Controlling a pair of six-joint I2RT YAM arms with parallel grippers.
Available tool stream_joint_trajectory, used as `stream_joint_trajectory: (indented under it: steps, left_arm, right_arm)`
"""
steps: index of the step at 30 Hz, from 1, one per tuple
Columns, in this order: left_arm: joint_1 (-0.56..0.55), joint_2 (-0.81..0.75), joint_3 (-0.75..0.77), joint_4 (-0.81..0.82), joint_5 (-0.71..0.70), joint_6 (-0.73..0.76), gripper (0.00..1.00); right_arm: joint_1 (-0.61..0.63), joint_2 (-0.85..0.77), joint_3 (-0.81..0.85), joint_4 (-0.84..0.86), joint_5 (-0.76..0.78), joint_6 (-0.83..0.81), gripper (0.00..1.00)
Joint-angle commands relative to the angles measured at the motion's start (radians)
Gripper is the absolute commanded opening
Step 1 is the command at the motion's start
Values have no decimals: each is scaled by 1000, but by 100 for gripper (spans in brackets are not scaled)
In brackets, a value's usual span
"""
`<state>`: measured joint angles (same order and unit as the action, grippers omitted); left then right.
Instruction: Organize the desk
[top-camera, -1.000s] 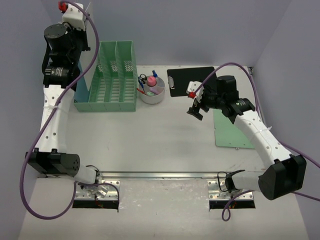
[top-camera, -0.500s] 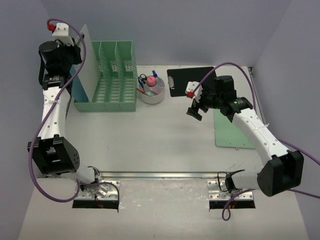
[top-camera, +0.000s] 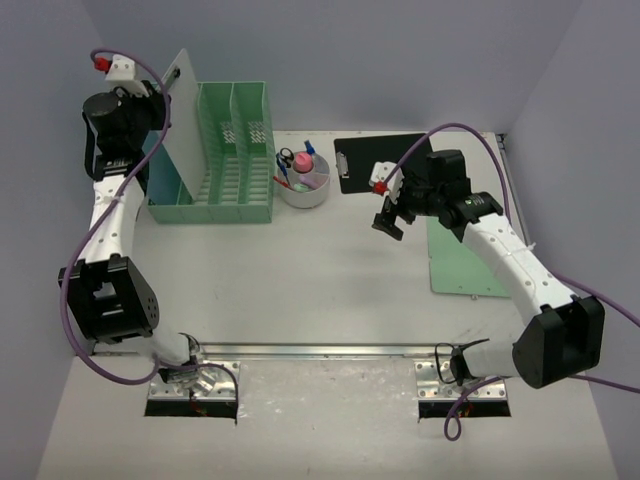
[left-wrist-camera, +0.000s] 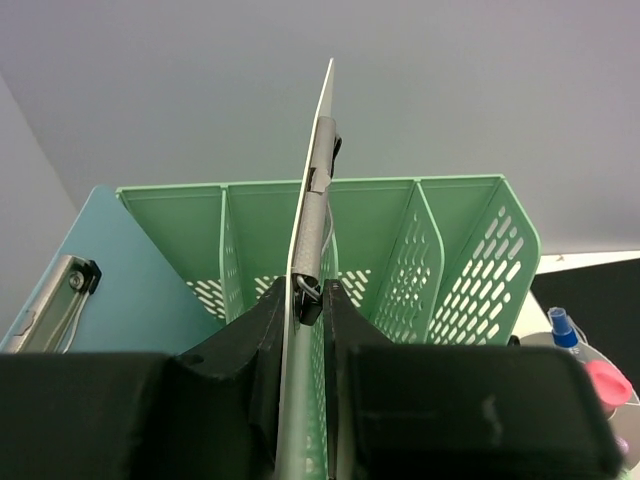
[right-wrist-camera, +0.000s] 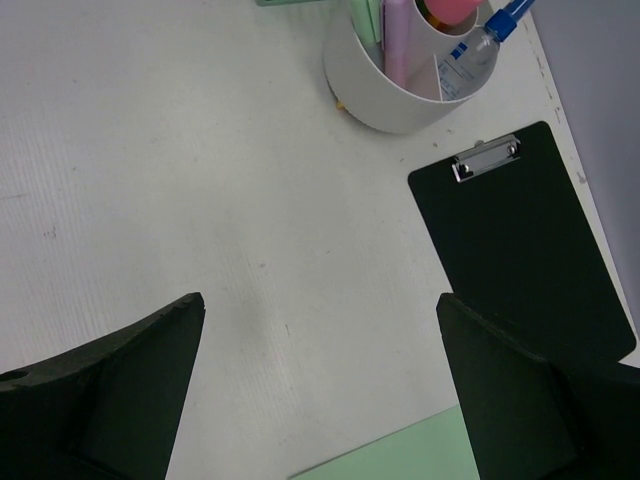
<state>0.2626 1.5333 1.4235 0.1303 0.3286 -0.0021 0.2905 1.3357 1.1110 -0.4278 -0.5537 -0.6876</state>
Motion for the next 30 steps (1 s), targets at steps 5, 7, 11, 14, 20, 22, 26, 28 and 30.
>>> stream_joint_trajectory:
  steps: [5, 7, 11, 14, 20, 22, 26, 28, 30]
  left_arm:
    - [4, 22, -3, 134, 36, -38, 0]
    - [6, 18, -37, 129, 33, -38, 0]
    - [9, -10, -106, 140, 26, -39, 2]
    - [15, -21, -118, 106, 13, -53, 10]
    - [33, -59, -130, 54, 0, -78, 57]
    - [36, -76, -115, 34, -10, -76, 67]
    - [44, -119, -58, -7, -23, -70, 79]
    - [44, -140, -46, -9, -40, -61, 84]
    - [44, -176, -35, -12, -60, -56, 87]
  right_arm:
    - [-1, 6, 39, 15, -14, 0, 99]
    - [-1, 6, 36, 11, -15, 3, 99]
    - [-1, 6, 29, 1, -2, 11, 99]
    - [1, 13, 24, 0, 20, 34, 99]
    - [-7, 39, 30, -35, 75, 134, 99]
    - [-13, 48, 50, -45, 90, 175, 99]
    - [-59, 94, 111, -95, 127, 287, 99]
    - [-91, 109, 124, -104, 143, 322, 99]
    - [-112, 126, 142, -98, 162, 382, 99]
